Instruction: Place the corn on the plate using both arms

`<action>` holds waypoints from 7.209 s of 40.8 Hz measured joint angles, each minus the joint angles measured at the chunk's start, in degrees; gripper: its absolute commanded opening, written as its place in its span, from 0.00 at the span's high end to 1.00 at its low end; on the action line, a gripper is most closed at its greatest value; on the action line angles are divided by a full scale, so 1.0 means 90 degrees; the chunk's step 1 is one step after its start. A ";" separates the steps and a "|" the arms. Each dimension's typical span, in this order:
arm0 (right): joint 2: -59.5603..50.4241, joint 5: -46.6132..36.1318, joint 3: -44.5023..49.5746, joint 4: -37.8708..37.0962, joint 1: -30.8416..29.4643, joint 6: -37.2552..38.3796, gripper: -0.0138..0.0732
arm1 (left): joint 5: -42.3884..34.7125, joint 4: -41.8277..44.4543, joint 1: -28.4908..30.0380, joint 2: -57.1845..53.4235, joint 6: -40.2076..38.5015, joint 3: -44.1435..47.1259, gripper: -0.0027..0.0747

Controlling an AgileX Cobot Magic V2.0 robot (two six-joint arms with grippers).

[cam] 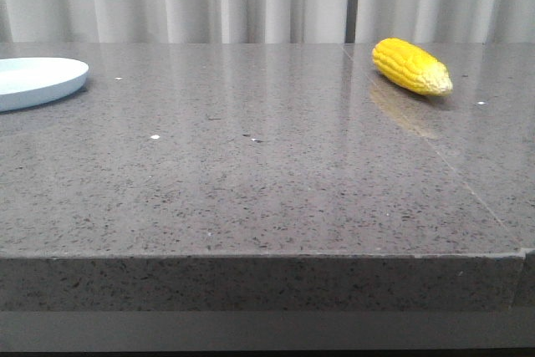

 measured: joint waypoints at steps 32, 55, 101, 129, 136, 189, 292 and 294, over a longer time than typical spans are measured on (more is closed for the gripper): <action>0.0000 0.0000 0.0000 0.0000 0.0000 -0.0012 0.12 | 0.1526 0.0710 0.0133 0.2830 0.0022 -0.2109 0.24; 0.0000 0.0000 0.0000 0.0000 0.0000 -0.0012 0.12 | 0.2317 -0.1777 0.2352 0.6219 0.1660 -0.4372 0.24; 0.0000 0.0000 0.0000 0.0000 0.0000 -0.0012 0.12 | 0.1070 -0.2046 0.2038 0.8274 0.2025 -0.4704 0.76; 0.0000 0.0012 0.0000 0.0000 0.0000 -0.0012 0.12 | 0.1361 -0.2166 0.1990 0.7585 0.2025 -0.4704 0.99; 0.0000 0.0023 0.0000 0.0000 0.0000 -0.0012 0.12 | 0.1476 -0.2179 0.1687 0.7049 0.2040 -0.4764 0.99; 0.0000 0.0023 0.0000 0.0000 0.0000 -0.0012 0.12 | 0.2045 -0.3076 -0.1288 0.8360 0.2040 -0.5279 0.99; 0.0000 0.0023 0.0000 0.0000 0.0000 -0.0012 0.12 | 0.2293 -0.0569 -0.3249 -0.0297 0.0678 -0.0402 0.44; 0.0000 0.0023 0.0000 0.0000 0.0000 -0.0012 0.12 | 0.2293 -0.0569 -0.3249 -0.0297 0.0678 -0.0399 0.44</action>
